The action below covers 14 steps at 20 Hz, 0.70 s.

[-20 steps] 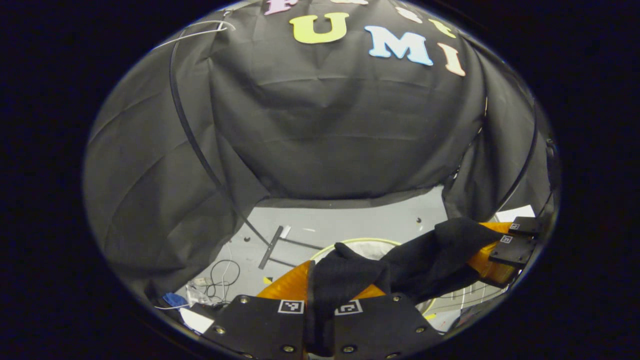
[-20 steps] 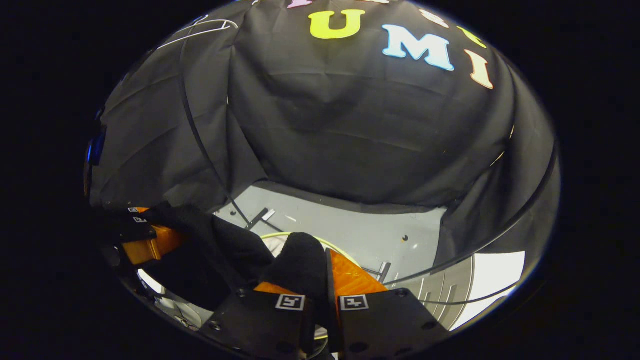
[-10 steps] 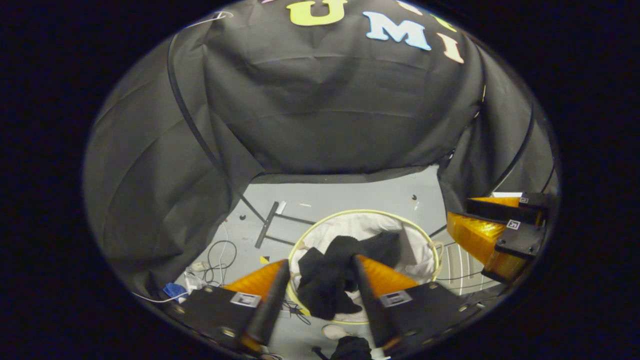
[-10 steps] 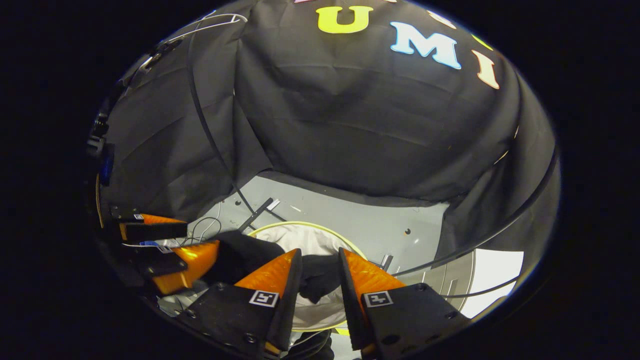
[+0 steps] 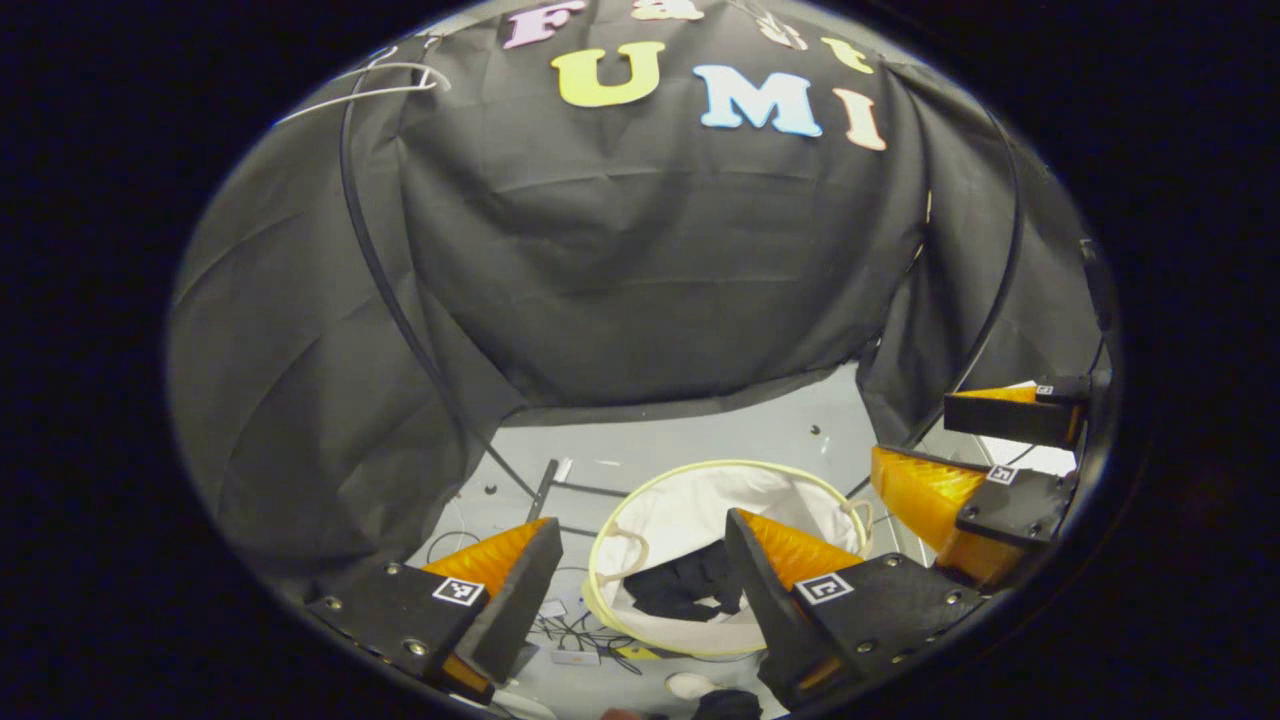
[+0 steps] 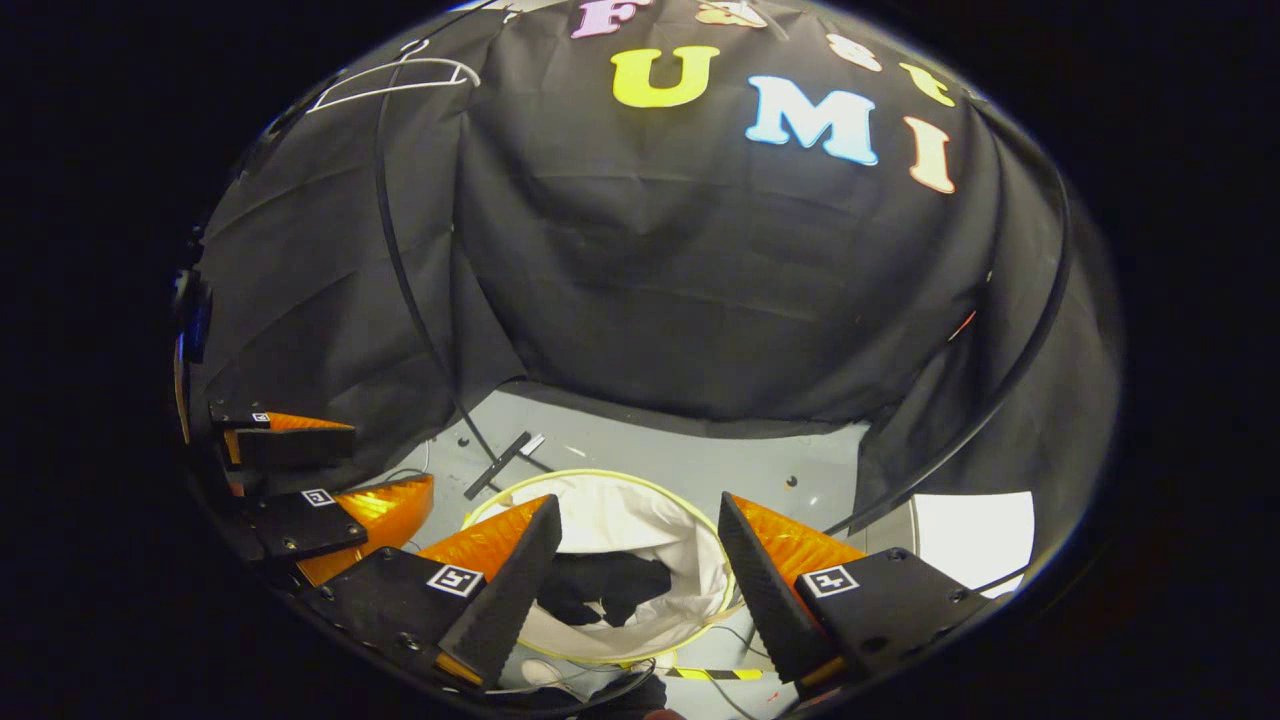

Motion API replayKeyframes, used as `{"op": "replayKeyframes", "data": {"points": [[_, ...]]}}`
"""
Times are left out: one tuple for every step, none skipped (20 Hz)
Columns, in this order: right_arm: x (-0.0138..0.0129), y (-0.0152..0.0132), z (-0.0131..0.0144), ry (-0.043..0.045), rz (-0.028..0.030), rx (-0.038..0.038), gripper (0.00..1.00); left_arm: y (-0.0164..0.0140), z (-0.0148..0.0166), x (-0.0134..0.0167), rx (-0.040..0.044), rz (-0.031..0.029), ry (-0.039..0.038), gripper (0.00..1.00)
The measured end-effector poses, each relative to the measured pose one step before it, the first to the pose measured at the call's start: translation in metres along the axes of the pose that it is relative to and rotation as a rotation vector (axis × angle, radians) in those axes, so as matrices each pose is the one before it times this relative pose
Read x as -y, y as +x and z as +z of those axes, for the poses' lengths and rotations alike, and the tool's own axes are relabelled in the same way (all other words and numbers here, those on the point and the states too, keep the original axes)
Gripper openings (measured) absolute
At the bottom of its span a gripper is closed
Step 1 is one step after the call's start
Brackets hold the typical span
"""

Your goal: Grasp the clothes on the hanger with both hands and then place them into the laundry hamper below.

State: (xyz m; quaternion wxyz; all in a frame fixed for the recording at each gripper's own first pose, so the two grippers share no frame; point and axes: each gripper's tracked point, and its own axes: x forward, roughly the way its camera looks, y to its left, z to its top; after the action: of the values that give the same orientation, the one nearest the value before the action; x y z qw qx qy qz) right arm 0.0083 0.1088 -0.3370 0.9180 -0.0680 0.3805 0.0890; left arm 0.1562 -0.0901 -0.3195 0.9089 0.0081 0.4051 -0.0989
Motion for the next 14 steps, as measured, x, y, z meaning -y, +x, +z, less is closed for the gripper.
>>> {"op": "replayKeyframes", "data": {"points": [[0.00172, -0.00715, 0.00503, 0.01600, -0.00265, 0.01526, 1.00, -0.00941, 0.00794, 0.00044, 0.02271, -0.00242, 0.00408, 0.96], [0.00323, -0.00850, 0.00414, 0.00900, -0.00858, 0.01606, 0.99, -0.00927, 0.00721, 0.00203, 0.02559, -0.00283, 0.00181, 0.96], [0.00511, -0.00799, 0.00682, 0.00026, -0.00967, 0.02134, 0.99, -0.00738, 0.01130, 0.00175, 0.02554, -0.00258, 0.00005, 0.96], [0.00436, -0.00775, 0.00697, -0.00210, -0.00788, 0.02523, 0.98, -0.00757, 0.00941, 0.00292, 0.02427, -0.00175, 0.00039, 0.96], [0.00541, -0.00916, 0.00771, -0.00027, -0.00554, 0.02728, 0.98, -0.00591, 0.01072, 0.00138, 0.02473, -0.00016, 0.00082, 0.96], [0.00525, -0.00808, 0.00534, 0.00210, -0.00394, 0.02382, 1.00, -0.00927, 0.00913, 0.00276, 0.02689, -0.00227, 0.00219, 0.96], [0.00602, -0.00951, 0.00533, 0.00326, -0.00443, 0.02164, 0.98, -0.00833, 0.01112, 0.00306, 0.02692, -0.00091, 0.00227, 0.96], [0.00600, -0.00946, 0.00451, 0.00299, -0.00368, 0.02289, 1.00, -0.00848, 0.01199, 0.00565, 0.02643, -0.00065, 0.00324, 0.96], [0.00646, -0.01094, 0.00619, 0.00174, -0.00157, 0.02064, 1.00, -0.00818, 0.01333, 0.00399, 0.02755, 0.00252, 0.00338, 0.96], [0.00571, -0.01012, 0.00538, 0.00112, 0.00172, 0.02146, 0.99, -0.00936, 0.01136, 0.00284, 0.02783, 0.00427, 0.00379, 0.96], [0.00611, -0.01031, 0.00689, -0.00113, -0.00080, 0.02177, 0.99, -0.01104, 0.01158, 0.00206, 0.02735, 0.00953, 0.00182, 0.96], [0.00582, -0.01041, 0.00618, -0.00174, -0.00064, 0.02350, 0.99, -0.01138, 0.00954, 0.00096, 0.02668, 0.00747, -0.00226, 0.96], [0.00683, -0.01011, 0.00779, 0.00034, -0.00328, 0.02509, 0.99, -0.00984, 0.01031, 0.00312, 0.02234, 0.00252, -0.00506, 0.96], [0.00678, -0.01132, 0.00857, 0.00369, -0.00251, 0.02477, 0.98, -0.01559, 0.01050, 0.00231, 0.02168, 0.00282, -0.00637, 0.96]]}}
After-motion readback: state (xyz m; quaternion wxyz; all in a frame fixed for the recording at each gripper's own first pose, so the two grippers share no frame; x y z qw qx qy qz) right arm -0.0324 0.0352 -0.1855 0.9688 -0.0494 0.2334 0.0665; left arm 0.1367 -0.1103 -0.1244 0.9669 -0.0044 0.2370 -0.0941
